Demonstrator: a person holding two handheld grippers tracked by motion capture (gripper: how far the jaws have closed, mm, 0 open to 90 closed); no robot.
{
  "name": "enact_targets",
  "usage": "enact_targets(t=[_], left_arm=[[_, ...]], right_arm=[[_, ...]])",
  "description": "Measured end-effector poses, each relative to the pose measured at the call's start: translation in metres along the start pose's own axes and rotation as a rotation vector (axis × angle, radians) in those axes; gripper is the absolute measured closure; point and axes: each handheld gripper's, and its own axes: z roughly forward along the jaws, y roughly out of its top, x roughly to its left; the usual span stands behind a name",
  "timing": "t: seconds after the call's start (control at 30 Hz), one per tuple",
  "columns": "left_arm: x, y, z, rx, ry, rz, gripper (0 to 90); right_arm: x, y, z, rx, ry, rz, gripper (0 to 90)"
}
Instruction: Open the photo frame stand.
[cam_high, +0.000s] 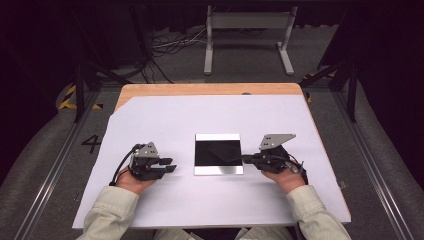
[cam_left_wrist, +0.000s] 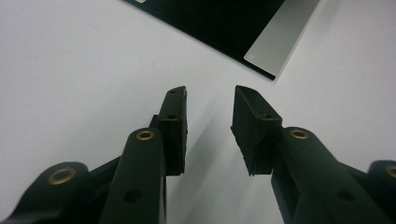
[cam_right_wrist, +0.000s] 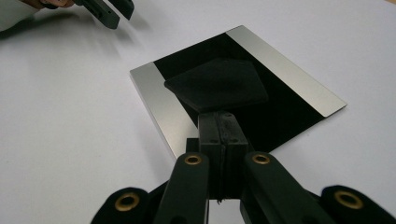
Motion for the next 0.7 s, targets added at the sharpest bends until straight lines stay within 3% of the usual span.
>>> enact_targets(t=[0.6, 0.7], left_arm=[[0.001, 0.001, 0.001, -0.001, -0.002, -0.005, 65.8], [0.001, 0.001, 0.001, 0.000, -0.001, -0.005, 65.8]], right_arm=[[-0.001, 0.008, -0.023, -0.047, -0.096, 0.009, 89.6], [-0.001, 0.010, -0.026, -0.067, -0.103, 0.035, 83.3]])
